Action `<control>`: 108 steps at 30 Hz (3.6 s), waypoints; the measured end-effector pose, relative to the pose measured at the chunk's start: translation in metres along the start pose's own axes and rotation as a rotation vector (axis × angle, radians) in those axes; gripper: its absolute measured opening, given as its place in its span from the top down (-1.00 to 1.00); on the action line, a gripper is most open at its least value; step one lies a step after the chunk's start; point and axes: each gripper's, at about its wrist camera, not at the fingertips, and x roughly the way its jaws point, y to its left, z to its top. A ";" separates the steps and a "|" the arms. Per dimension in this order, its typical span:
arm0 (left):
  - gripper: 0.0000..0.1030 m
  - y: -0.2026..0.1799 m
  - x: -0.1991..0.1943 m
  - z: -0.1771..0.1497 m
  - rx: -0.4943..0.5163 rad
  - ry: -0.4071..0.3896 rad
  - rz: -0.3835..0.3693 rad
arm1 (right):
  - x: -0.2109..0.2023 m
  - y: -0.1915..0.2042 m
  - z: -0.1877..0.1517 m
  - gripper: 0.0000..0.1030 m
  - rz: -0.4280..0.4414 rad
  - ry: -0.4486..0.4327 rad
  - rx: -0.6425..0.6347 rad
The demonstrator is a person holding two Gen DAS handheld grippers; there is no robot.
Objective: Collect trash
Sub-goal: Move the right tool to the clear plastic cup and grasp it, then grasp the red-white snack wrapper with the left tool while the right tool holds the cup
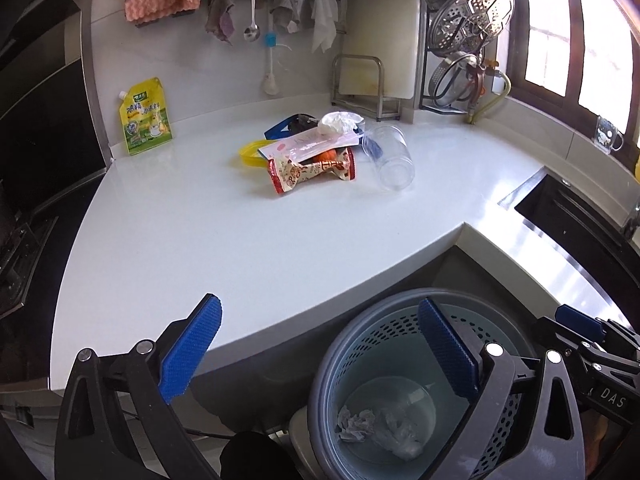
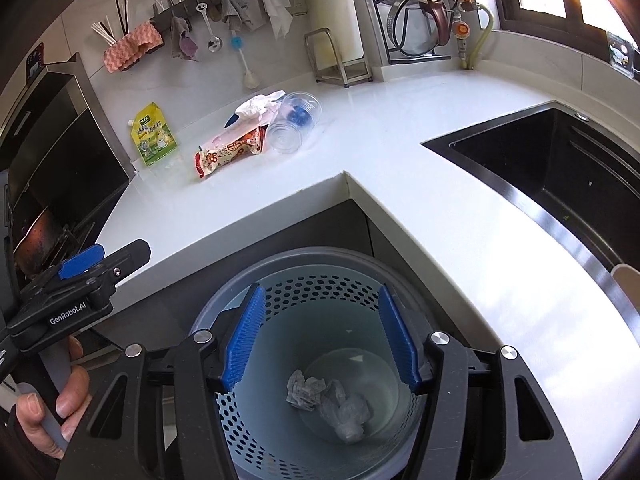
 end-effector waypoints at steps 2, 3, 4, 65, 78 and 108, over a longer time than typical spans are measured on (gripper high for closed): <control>-0.87 0.005 0.003 0.009 -0.007 -0.019 0.014 | 0.005 0.001 0.008 -0.13 0.000 -0.007 -0.008; -0.87 0.007 0.004 0.013 -0.009 -0.029 0.021 | 0.007 0.002 0.013 -0.13 0.001 -0.009 -0.011; -0.87 0.008 0.006 0.018 -0.008 -0.037 0.028 | 0.011 0.004 0.017 -0.13 0.004 -0.012 -0.013; -0.87 0.037 0.146 0.112 -0.040 0.046 0.063 | 0.182 0.013 0.188 0.13 -0.053 0.136 0.014; -0.88 0.029 0.157 0.115 -0.150 0.092 0.137 | 0.141 -0.020 0.175 0.13 -0.009 0.062 0.066; 0.42 0.015 0.190 0.123 -0.150 0.176 0.163 | 0.118 -0.031 0.173 0.13 0.028 0.004 0.071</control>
